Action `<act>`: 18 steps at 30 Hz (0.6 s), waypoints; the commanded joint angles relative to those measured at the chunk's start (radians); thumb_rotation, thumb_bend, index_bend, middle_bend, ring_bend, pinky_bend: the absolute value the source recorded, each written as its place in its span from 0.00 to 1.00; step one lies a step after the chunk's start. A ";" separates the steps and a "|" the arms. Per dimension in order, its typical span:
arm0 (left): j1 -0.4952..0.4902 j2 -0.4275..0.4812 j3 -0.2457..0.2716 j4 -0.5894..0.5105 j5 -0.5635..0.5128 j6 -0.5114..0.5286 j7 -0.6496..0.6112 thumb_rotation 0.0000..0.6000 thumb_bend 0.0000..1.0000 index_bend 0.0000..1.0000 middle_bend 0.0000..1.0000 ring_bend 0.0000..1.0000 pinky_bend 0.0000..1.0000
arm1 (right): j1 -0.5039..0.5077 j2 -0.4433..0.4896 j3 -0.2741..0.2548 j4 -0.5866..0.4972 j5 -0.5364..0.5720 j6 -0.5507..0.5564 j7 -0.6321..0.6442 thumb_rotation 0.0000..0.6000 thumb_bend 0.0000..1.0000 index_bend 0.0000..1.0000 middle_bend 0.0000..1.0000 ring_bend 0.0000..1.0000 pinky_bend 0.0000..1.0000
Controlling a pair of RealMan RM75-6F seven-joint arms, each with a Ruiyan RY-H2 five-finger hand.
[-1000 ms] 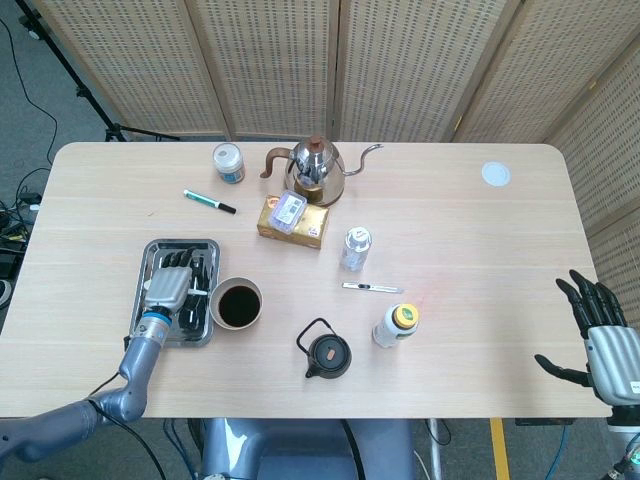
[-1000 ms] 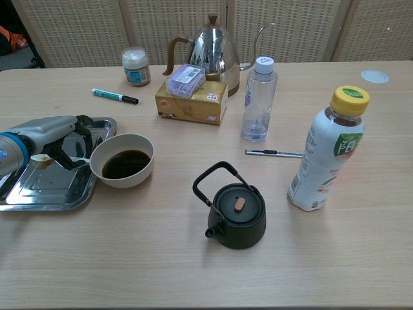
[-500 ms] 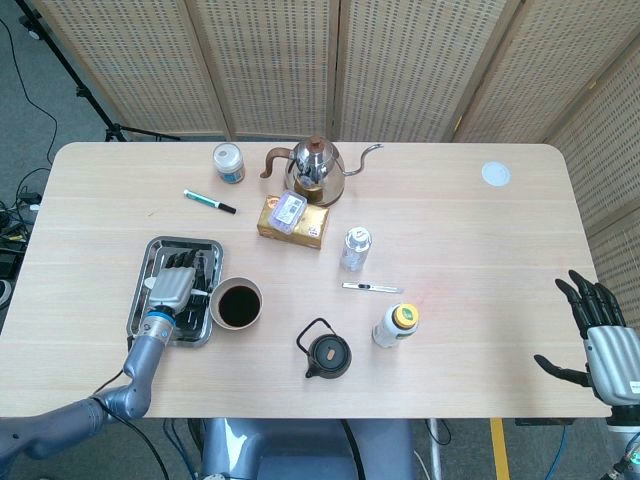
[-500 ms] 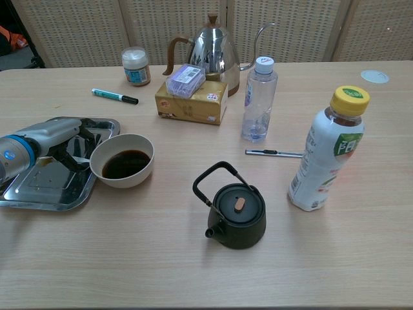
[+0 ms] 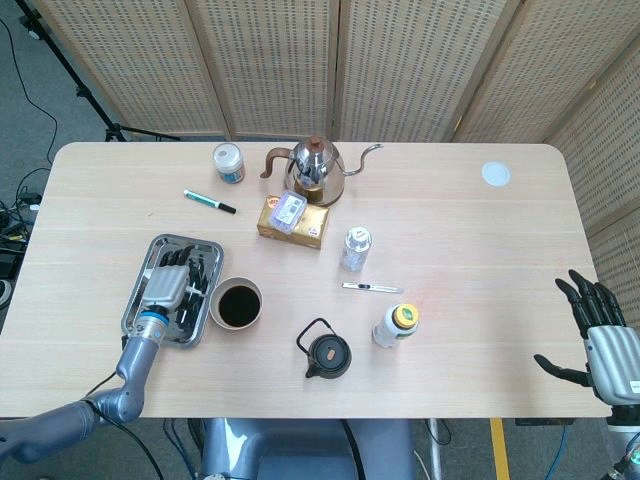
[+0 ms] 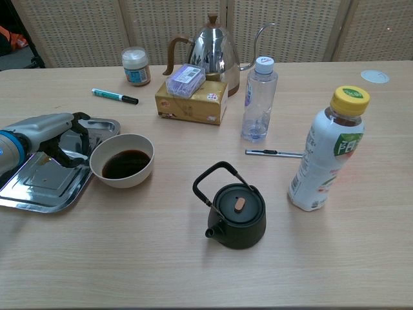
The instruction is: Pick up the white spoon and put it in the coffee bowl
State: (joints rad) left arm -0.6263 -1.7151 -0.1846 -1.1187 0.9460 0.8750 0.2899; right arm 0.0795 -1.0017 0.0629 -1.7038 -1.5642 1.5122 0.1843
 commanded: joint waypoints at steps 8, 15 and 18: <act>0.053 0.133 -0.013 -0.171 0.079 0.057 -0.125 1.00 0.43 0.66 0.00 0.00 0.00 | 0.002 -0.002 -0.004 -0.002 -0.004 -0.005 -0.003 1.00 0.00 0.04 0.00 0.00 0.00; 0.101 0.258 -0.015 -0.332 0.173 0.103 -0.258 1.00 0.43 0.66 0.00 0.00 0.00 | 0.002 -0.005 -0.007 -0.004 -0.008 -0.005 -0.011 1.00 0.00 0.04 0.00 0.00 0.00; 0.130 0.312 -0.005 -0.392 0.294 0.137 -0.421 1.00 0.43 0.66 0.00 0.00 0.00 | 0.001 -0.006 -0.009 -0.005 -0.011 -0.005 -0.013 1.00 0.00 0.04 0.00 0.00 0.00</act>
State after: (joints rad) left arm -0.5298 -1.4619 -0.1967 -1.4460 1.1353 0.9731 0.0008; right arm 0.0809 -1.0075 0.0540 -1.7087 -1.5752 1.5073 0.1715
